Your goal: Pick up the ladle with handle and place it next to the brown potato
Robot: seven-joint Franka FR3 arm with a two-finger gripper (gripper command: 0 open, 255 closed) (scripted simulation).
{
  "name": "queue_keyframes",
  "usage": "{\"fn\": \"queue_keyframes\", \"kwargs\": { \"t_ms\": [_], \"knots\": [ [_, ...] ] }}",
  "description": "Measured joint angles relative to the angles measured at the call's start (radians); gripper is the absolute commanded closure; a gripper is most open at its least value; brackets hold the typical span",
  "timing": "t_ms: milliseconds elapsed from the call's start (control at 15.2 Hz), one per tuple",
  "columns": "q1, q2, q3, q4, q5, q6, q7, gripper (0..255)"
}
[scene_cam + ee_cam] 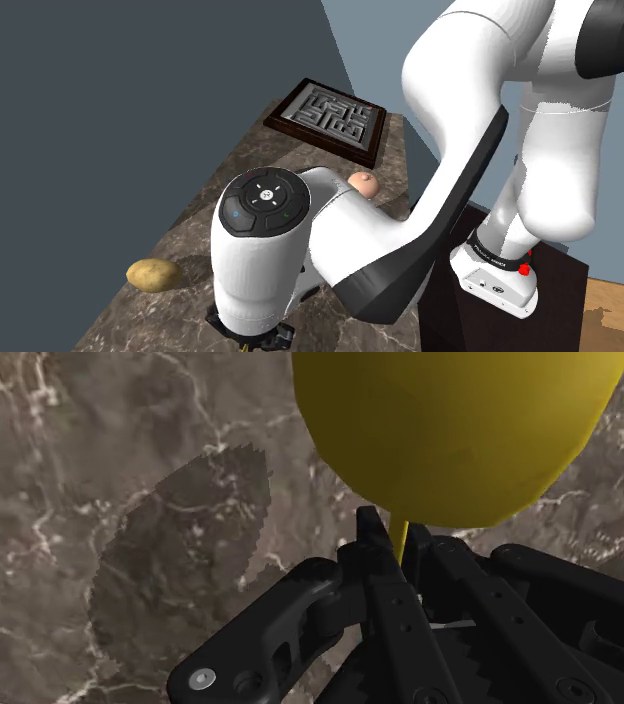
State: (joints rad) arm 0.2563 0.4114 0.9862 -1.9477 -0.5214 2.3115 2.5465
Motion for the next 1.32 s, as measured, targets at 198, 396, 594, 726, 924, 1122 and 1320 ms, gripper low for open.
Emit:
{"fn": "queue_keyframes", "kwargs": {
  "t_ms": [198, 396, 594, 726, 924, 1122, 1320],
  "knots": [
    [0.014, 0.020, -0.022, -0.016, -0.028, 0.030, 0.019, 255],
    [0.024, 0.033, -0.035, -0.019, -0.044, 0.041, 0.029, 255],
    [0.026, 0.035, -0.037, -0.019, -0.046, 0.042, 0.030, 255],
    [0.026, 0.035, -0.038, -0.020, -0.047, 0.042, 0.031, 0],
    [0.027, 0.036, -0.038, -0.019, -0.047, 0.042, 0.031, 0],
    [0.027, 0.036, -0.038, -0.019, -0.047, 0.042, 0.031, 0],
    [-0.015, -0.016, 0.012, -0.012, 0.013, 0.000, -0.005, 0]
  ]
}}
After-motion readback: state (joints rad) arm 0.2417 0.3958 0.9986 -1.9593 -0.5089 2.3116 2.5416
